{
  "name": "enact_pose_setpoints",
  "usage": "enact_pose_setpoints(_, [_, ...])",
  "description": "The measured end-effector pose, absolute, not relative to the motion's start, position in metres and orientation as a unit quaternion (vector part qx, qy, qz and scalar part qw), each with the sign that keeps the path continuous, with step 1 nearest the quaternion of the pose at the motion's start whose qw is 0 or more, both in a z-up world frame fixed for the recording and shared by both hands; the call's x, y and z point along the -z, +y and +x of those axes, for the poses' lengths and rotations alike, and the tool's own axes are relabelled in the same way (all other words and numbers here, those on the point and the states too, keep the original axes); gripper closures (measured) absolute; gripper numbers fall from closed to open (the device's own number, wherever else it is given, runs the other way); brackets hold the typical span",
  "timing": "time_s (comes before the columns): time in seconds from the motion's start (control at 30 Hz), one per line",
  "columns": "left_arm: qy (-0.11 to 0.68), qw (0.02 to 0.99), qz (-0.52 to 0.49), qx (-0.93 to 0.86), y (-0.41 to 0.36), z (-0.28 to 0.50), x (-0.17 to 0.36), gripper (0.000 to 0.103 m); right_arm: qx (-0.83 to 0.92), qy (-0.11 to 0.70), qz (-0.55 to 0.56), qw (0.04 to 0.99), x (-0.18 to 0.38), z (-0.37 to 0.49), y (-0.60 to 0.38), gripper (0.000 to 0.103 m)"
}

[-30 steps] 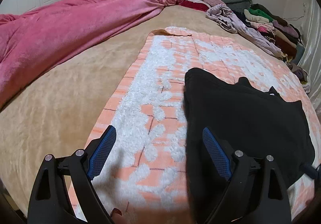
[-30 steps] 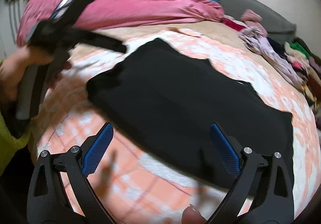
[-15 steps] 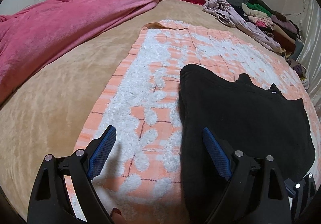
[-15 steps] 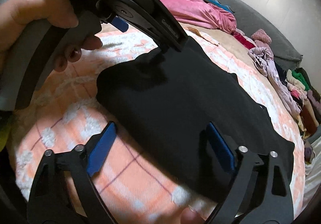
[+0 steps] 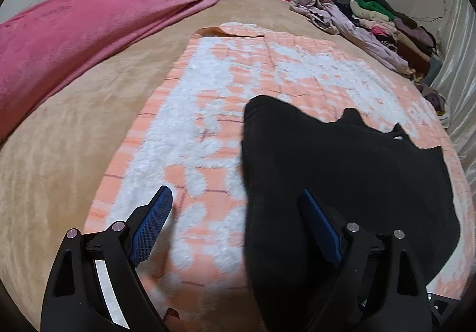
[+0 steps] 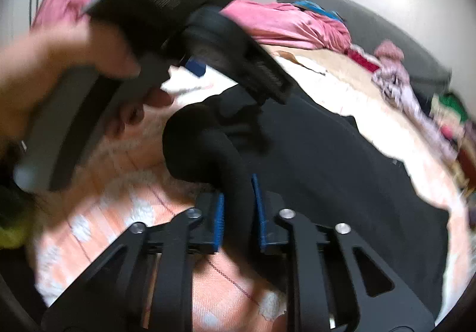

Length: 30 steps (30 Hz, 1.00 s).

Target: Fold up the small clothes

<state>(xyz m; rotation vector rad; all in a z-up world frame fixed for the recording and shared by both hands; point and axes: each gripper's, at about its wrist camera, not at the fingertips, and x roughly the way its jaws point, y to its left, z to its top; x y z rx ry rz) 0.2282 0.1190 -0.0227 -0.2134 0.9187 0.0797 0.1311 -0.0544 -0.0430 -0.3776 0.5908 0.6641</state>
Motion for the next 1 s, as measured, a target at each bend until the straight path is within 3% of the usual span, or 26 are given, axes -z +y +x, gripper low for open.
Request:
enact_pose_setpoints(0.2, [0.462,0.873,-0.157,0.005,0.12,0.244,0.034,0.031,-0.342,0.299,-0.108,0.885,0.036,0.141,-0.073,0.098])
enact_pose_setpoints(0.37, [0.466,0.868,-0.171,0.031,0.113,0.249,0.035,0.054,-0.347,0.296,-0.092,0.885,0.034,0.139,-0.077,0.098])
enact_pose_setpoints(0.5, [0.468,0.863,-0.184,0.039,0.112,0.25,0.037,0.057,-0.346,0.291,-0.089,0.887,0.032,0.138,-0.079,0.098])
enact_pose_setpoints(0.67, [0.464,0.862,-0.198,0.051,0.108,0.246,0.032,0.08,-0.344,0.282,-0.085,0.891,0.031,0.138,-0.085,0.098])
enact_pose_setpoints(1.0, [0.426,0.876,-0.221,0.05,0.089,0.228,0.0,0.087,-0.329,0.258,-0.044,0.907,0.006,0.138,-0.121,0.099])
